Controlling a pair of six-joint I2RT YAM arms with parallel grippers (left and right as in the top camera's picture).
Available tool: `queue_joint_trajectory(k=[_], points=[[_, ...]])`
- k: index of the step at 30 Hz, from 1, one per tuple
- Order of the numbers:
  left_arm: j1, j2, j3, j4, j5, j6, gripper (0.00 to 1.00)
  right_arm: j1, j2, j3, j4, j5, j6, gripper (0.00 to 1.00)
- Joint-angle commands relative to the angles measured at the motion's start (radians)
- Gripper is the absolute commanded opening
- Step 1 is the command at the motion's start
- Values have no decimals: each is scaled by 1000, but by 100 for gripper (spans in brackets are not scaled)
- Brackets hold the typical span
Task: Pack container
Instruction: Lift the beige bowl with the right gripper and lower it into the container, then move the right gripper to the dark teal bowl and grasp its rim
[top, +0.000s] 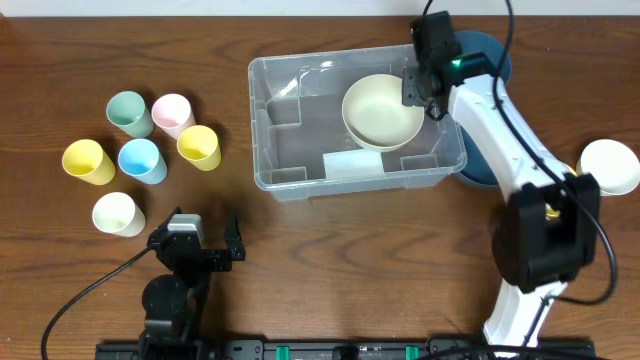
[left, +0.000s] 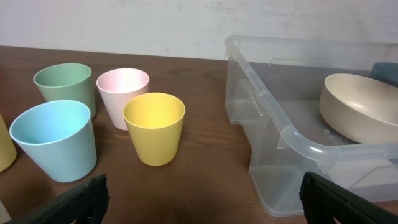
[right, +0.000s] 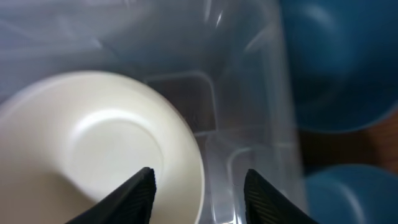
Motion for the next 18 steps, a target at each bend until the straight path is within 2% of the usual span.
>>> queue_joint_trajectory(k=[1, 7, 13, 18], points=[[6, -6, -14, -36, 10, 13, 98, -39, -137, 21, 8, 16, 0, 49], [6, -6, -14, -36, 11, 13, 98, -185, -173, 21, 15, 27, 85, 50], [6, -6, -14, -36, 11, 13, 98, -340, -85, 21, 48, -69, 148, 50], [6, -6, -14, -36, 11, 13, 98, -403, 18, 21, 91, -165, 154, 48]])
